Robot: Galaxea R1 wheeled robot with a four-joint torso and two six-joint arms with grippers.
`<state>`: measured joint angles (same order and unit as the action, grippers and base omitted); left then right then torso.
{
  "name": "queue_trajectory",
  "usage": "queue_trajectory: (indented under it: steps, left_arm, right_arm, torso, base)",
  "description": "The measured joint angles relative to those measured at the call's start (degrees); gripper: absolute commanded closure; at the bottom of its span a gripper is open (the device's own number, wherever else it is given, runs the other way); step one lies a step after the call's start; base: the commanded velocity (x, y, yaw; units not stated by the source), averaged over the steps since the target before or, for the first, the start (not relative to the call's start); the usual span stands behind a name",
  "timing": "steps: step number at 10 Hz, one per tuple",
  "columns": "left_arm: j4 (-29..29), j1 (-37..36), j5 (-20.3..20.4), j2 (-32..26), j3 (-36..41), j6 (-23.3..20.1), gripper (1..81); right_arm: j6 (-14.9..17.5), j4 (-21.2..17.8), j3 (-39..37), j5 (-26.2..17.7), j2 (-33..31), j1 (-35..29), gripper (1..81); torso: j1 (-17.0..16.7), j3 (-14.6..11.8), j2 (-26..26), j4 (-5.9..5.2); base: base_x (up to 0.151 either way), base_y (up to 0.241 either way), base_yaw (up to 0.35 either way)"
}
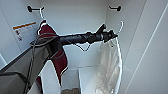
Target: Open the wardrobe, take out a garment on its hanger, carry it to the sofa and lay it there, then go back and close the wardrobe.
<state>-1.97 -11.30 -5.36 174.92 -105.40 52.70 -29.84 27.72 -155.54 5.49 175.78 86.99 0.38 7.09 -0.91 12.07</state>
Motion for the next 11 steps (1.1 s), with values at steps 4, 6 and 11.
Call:
queue_trajectory:
  steps: [4, 6, 11]
  left_arm:
    - [0.0, 0.1, 0.2, -1.0, 0.9, 0.0, 81.1]
    - [0.0, 0.2, 0.2, -2.3, 2.0, 0.0, 81.1]
    - [-0.1, 0.3, 1.1, -7.8, 6.5, 0.0, 81.1]
  right_arm:
    - [0.0, 0.0, 0.0, 0.1, -0.1, -0.2, 1.0]
    - [0.0, 0.0, 0.0, -0.1, -0.1, 0.1, 1.0]
    - [0.0, 0.0, 0.0, -0.1, -0.1, 0.1, 1.0]
  torso:
    - [0.0, 0.0, 0.0, 0.00]
    - [0.0, 0.0, 0.0, 0.00]
    - [0.0, 0.0, 0.0, 0.00]
  base:
    - [-0.120, 0.000, 0.000]
    - [-0.123, 0.000, 0.000]
    - [-0.123, 0.000, 0.000]
